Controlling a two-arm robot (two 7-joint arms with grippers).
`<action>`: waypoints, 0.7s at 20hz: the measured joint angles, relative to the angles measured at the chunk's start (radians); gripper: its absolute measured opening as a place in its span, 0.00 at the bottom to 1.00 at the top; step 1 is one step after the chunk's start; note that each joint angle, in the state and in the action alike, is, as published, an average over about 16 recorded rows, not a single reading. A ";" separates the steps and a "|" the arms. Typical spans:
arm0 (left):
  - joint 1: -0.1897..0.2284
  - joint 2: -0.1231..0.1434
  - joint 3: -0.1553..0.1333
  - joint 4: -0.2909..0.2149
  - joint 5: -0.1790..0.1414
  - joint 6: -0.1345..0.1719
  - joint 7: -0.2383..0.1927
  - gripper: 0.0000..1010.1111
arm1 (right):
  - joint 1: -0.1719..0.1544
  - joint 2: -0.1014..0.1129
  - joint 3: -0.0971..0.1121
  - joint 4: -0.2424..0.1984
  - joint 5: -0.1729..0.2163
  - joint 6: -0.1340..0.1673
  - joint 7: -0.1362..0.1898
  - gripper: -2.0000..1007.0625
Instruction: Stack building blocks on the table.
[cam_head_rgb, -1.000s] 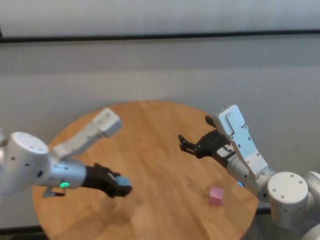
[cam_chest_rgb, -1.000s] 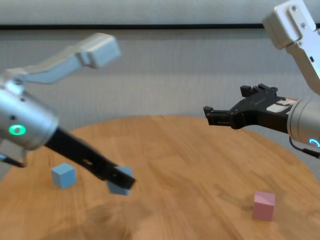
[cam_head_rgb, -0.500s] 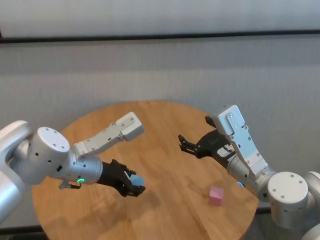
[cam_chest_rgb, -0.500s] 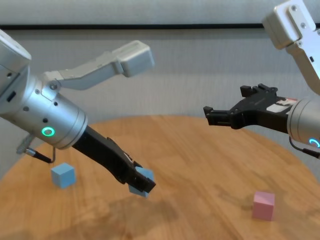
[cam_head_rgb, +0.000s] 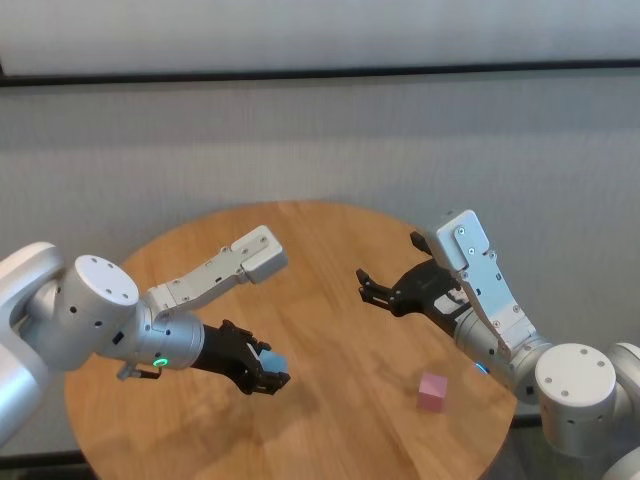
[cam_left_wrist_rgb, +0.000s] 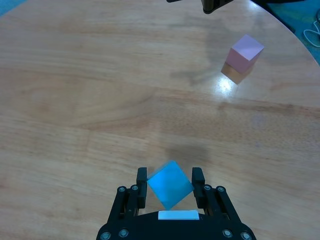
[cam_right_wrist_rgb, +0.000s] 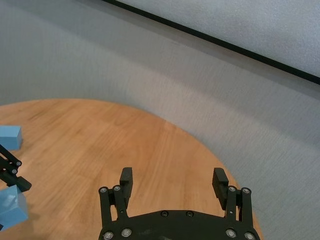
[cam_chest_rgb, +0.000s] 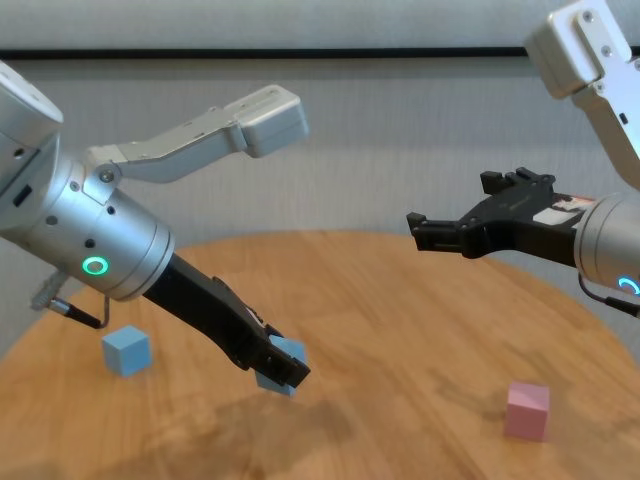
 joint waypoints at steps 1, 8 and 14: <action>0.001 0.000 -0.001 -0.001 -0.001 0.001 0.000 0.59 | 0.000 0.000 0.000 0.000 0.000 0.000 0.000 1.00; 0.005 0.003 -0.006 -0.007 -0.007 0.008 0.002 0.73 | 0.000 0.000 0.000 0.000 0.000 0.000 0.000 1.00; 0.016 0.003 -0.027 -0.016 -0.018 0.007 0.021 0.88 | 0.000 0.000 0.000 0.000 0.000 0.000 0.000 1.00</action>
